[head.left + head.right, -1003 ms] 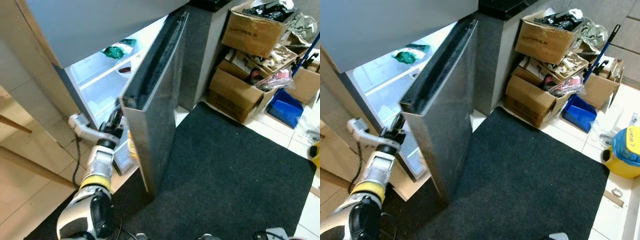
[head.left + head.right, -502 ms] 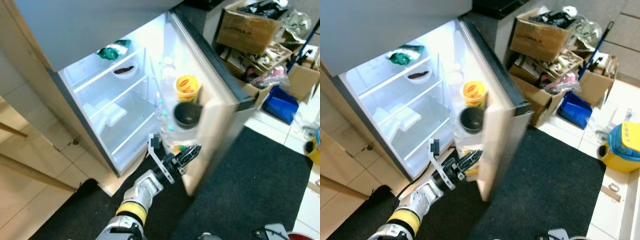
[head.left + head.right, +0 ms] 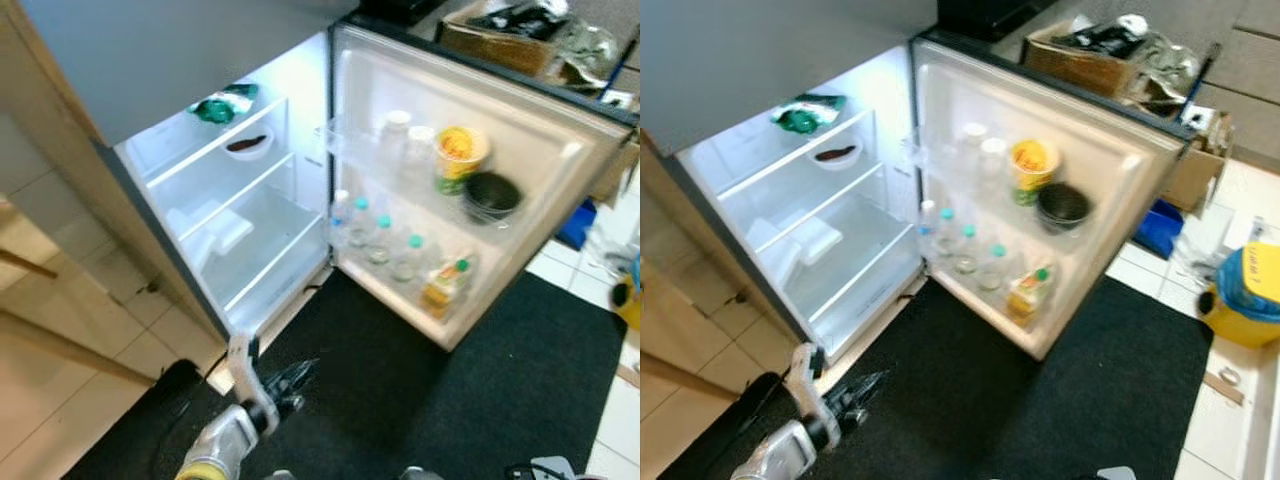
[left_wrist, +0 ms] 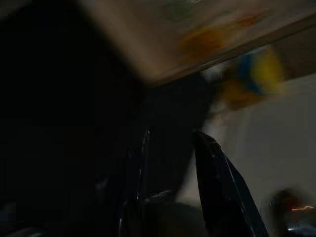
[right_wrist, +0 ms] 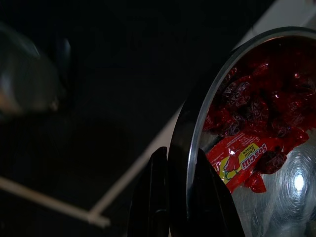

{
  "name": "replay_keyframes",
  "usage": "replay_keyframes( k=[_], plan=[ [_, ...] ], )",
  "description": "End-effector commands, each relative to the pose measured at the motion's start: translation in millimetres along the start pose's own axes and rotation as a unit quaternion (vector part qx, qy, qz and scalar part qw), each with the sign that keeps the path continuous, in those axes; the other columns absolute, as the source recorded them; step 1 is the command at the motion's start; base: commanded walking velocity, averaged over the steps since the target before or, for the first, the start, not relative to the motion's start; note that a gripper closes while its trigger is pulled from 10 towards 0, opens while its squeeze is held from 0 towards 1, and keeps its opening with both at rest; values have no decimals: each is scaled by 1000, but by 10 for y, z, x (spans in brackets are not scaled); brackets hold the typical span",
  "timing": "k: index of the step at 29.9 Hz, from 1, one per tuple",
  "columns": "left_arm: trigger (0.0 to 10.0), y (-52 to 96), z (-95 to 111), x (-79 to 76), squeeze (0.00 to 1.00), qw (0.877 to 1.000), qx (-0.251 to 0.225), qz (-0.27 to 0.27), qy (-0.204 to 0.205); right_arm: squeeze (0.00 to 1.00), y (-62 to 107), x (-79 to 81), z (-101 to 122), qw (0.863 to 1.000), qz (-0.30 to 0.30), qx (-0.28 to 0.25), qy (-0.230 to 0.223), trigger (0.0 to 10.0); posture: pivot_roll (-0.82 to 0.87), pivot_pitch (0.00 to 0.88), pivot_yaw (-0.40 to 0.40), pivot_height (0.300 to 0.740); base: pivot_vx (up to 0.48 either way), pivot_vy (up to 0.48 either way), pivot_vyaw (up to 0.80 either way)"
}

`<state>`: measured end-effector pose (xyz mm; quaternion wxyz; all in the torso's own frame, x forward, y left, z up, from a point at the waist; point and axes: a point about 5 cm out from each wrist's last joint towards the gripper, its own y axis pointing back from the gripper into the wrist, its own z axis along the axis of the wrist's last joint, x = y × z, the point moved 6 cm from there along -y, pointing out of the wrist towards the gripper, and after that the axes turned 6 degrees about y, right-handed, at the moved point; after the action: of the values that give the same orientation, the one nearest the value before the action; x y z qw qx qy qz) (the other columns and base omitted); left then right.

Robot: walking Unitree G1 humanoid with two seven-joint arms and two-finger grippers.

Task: Restocking fridge

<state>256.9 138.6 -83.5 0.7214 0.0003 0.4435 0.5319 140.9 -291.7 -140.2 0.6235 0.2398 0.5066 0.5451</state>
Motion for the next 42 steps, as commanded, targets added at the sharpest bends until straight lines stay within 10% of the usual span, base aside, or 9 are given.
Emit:
replay_keyframes(
  k=[1, 10, 42],
  plan=[
    [10000, 243, -183, 423, 0, 993, 29, 110, -29, 0, 8, 7, -12, 1000, 2, -6, -12, 10000, -28, 110, 4, 740, 0, 0, 0],
    [10000, 677, -694, 808, 0, 969, 112, 213, -49, 0, -7, -57, 164, 999, -11, -36, -3, 10000, -27, 104, 0, 740, 0, 0, 0],
    [10000, 518, -651, 699, 0, 968, 113, 208, -81, 0, -16, 130, 343, 997, 30, -63, 21, 10000, -19, 83, 5, 740, 0, 0, 625]
  ],
)
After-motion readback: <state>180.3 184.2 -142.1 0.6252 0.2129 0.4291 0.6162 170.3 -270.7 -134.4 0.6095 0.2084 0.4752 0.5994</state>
